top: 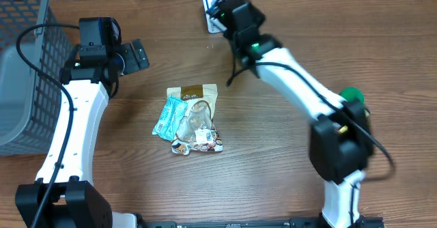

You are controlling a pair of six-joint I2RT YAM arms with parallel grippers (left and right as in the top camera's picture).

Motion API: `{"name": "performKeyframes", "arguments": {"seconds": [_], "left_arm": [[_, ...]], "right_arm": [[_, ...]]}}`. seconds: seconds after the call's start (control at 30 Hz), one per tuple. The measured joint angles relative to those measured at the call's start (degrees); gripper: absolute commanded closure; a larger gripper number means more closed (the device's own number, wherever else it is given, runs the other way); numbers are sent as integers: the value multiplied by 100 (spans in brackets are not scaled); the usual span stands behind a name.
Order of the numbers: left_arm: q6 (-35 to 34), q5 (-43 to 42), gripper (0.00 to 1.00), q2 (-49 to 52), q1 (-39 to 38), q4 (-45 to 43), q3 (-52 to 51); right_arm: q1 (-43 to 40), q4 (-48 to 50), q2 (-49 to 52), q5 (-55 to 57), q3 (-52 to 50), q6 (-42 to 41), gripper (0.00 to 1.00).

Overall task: Scan the item barcode
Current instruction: 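Carry the red tube right and set it down near the orange box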

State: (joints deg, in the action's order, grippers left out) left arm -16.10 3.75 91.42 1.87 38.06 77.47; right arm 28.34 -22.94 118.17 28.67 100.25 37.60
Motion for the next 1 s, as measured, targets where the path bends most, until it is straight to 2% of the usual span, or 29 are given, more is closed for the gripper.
{"name": "performKeyframes", "arguments": {"seconds": [0.13, 0.3, 0.43, 0.63, 1.0], "left_arm": [[0, 0, 0, 0, 0, 4, 0], [0, 2, 0, 0, 0, -2, 0], [0, 2, 0, 0, 0, 2, 0], [0, 2, 0, 0, 0, 0, 0], [0, 0, 0, 0, 0, 2, 0]], "right_arm": [[-232, -1600, -555, -833, 79, -1233, 97], [-675, -3410, -599, -2253, 79, -2476, 97], [-951, -4288, -592, -2959, -13, -3139, 97], [-1220, -4916, -592, -3362, -389, -3676, 97], [-1718, -4675, -592, -3467, -1495, -4347, 97]]}}
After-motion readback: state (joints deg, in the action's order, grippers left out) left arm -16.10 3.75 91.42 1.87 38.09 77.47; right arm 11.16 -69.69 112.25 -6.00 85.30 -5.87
